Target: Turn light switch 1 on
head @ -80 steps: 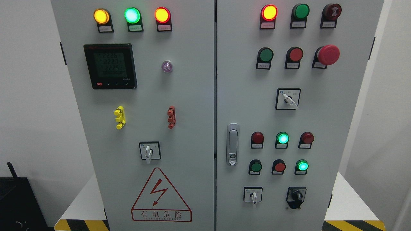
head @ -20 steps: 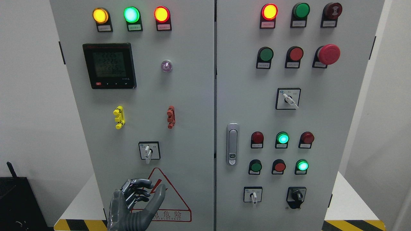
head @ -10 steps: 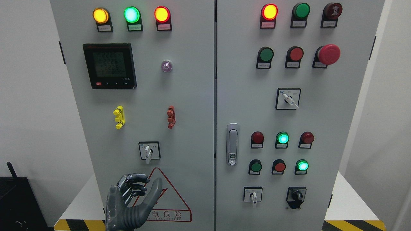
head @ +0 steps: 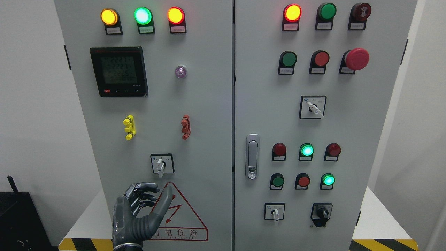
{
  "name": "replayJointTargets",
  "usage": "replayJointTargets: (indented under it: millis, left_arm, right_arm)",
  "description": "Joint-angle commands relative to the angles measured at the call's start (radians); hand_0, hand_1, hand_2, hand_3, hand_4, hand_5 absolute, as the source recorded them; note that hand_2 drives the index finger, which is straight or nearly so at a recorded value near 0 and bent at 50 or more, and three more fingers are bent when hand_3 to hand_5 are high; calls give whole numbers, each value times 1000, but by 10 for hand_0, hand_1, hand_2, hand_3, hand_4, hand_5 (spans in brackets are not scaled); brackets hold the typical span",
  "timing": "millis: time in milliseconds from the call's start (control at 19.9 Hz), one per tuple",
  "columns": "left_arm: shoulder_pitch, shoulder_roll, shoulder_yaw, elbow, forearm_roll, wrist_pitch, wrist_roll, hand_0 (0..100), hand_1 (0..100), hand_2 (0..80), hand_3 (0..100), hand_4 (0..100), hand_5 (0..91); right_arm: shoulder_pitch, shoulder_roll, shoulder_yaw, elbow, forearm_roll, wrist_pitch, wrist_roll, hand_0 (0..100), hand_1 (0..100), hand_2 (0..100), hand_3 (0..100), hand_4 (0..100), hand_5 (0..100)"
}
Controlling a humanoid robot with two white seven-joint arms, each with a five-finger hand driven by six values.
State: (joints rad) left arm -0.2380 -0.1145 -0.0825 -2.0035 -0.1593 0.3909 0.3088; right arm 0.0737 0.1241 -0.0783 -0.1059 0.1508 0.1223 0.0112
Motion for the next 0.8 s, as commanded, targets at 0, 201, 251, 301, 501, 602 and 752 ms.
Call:
replayJointTargets:
  millis: [0, 201, 251, 301, 501, 602, 752]
  left_arm:
    - [-24, -24, 43, 23, -13, 6, -1, 97, 711, 495, 589, 660, 520]
    - [-33, -24, 44, 23, -13, 26, -1, 99, 713, 495, 585, 659, 519]
    - [-33, -24, 44, 23, -13, 28, -1, 101, 715, 495, 585, 659, 519]
    - [-35, -24, 44, 23, -13, 29, -1, 102, 721, 495, 584, 659, 519]
    - [-53, -25, 44, 23, -11, 60, -1, 103, 724, 495, 584, 658, 520]
    - [-56, -27, 43, 28, -11, 62, -1, 104, 726, 495, 583, 658, 523]
    - [-63, -27, 44, 34, -13, 62, -1, 104, 726, 496, 583, 659, 526]
  right_arm:
    - [0, 0, 0, 0, 0, 0, 0, 303, 0, 0, 0, 0, 0]
    - [0, 0, 0, 0, 0, 0, 0, 303, 0, 0, 0, 0, 0]
    - [0, 0, 0, 0, 0, 0, 0, 303, 0, 0, 0, 0, 0]
    - [0, 0, 0, 0, 0, 0, 0, 303, 0, 0, 0, 0, 0]
    - [0, 0, 0, 0, 0, 0, 0, 302, 0, 0, 0, 0, 0]
    - [0, 0, 0, 0, 1, 0, 0, 303, 0, 0, 0, 0, 0]
    - [0, 0, 0, 0, 0, 0, 0, 303, 0, 0, 0, 0, 0]
